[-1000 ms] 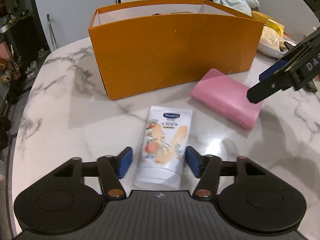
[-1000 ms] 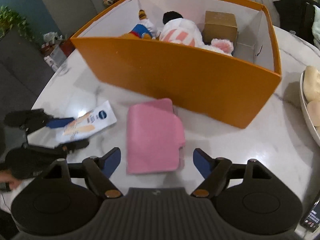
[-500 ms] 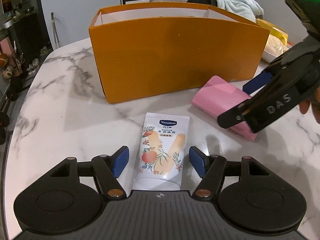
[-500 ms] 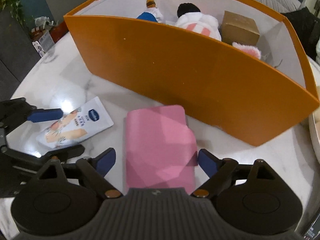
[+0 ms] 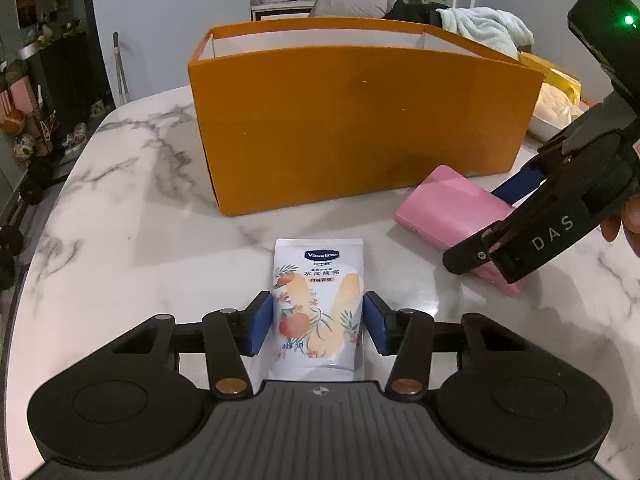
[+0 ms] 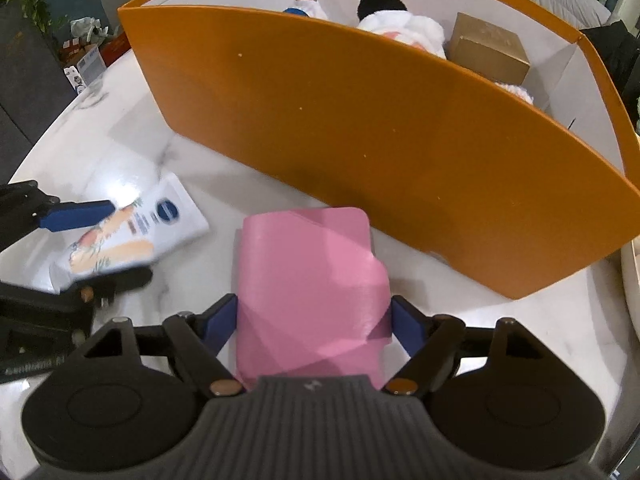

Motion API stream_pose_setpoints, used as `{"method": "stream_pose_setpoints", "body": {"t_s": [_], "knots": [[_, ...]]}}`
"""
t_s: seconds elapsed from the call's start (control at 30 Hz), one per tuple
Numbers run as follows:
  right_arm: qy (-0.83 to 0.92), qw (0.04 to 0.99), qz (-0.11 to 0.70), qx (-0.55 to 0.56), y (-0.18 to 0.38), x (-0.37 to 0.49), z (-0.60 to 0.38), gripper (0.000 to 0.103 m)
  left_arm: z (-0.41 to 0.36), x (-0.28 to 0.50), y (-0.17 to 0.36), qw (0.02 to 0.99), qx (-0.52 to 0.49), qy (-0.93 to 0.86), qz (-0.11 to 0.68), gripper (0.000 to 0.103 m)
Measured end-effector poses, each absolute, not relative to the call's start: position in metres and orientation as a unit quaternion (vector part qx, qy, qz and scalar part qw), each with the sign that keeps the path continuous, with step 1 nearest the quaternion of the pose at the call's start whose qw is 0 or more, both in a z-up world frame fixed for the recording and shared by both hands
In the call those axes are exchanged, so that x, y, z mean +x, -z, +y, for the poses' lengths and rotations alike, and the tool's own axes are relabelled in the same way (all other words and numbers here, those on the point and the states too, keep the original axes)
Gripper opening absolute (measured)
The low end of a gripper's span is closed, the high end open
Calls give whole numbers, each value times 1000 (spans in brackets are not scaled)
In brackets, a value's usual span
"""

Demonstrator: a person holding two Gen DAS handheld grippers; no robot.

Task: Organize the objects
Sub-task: 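Lift the lotion tube with the left gripper while the right grasps the pink case, then carry the lotion tube and pink case over the orange box with both grippers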

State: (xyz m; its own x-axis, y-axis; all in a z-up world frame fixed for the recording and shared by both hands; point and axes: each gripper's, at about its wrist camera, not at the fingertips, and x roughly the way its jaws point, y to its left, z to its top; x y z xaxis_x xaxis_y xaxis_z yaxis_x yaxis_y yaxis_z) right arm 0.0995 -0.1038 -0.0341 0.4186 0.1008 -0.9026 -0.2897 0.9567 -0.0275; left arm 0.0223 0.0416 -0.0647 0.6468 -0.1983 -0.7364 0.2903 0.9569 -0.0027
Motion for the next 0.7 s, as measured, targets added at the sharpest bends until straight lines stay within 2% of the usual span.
{"method": "stream_pose_setpoints", "body": {"t_s": [0.7], "knots": [[-138, 843, 519, -33, -3, 72, -139, 79, 45, 4, 41, 911, 14, 162, 380, 56]]}}
